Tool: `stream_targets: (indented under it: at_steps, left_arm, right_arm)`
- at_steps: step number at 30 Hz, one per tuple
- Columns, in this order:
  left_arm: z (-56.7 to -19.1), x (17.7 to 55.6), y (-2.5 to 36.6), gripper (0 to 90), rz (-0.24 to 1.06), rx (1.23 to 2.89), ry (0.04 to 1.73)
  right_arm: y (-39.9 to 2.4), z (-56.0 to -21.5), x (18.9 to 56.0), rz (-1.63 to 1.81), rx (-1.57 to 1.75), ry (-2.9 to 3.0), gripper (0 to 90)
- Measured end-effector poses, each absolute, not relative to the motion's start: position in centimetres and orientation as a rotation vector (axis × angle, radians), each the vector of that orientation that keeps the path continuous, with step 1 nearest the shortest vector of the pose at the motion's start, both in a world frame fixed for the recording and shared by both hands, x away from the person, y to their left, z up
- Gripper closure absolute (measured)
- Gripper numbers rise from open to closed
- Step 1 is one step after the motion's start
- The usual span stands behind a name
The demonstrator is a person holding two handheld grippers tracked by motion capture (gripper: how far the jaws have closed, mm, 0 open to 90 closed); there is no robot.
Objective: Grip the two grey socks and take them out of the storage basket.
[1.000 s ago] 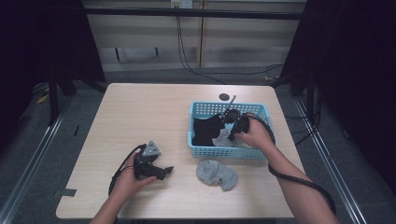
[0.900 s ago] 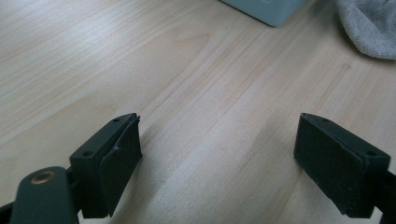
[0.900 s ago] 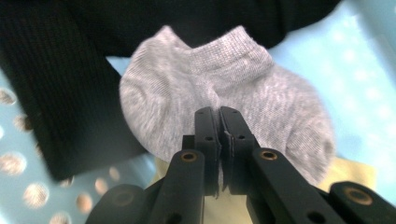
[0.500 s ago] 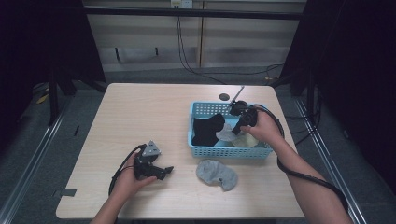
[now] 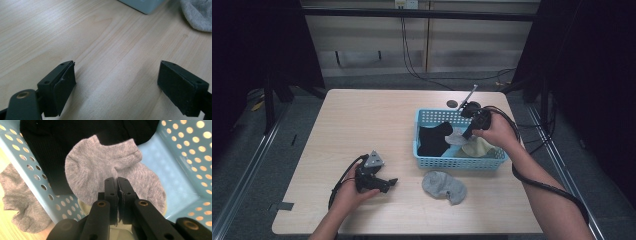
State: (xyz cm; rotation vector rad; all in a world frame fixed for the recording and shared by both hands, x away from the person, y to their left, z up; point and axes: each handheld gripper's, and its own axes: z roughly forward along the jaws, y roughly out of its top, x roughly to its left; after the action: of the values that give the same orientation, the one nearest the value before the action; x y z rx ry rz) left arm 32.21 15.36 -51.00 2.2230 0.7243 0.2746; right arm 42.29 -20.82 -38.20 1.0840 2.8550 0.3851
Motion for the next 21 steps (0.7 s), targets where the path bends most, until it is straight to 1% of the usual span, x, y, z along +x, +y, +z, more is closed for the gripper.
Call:
stream_targets:
  at_steps: [16, 21]
  left_arm:
    - [-51.0, 32.2, 15.4, 14.3, 0.278, 2.229, 0.720]
    - [-51.0, 32.2, 15.4, 14.3, 0.279, 2.224, 0.721]
  right_arm:
    - [-20.9, -36.4, 42.6, 0.378, 1.093, 2.849, 87.1]
    - [-20.8, -36.8, 42.6, 0.399, 1.100, 2.836, 86.6]
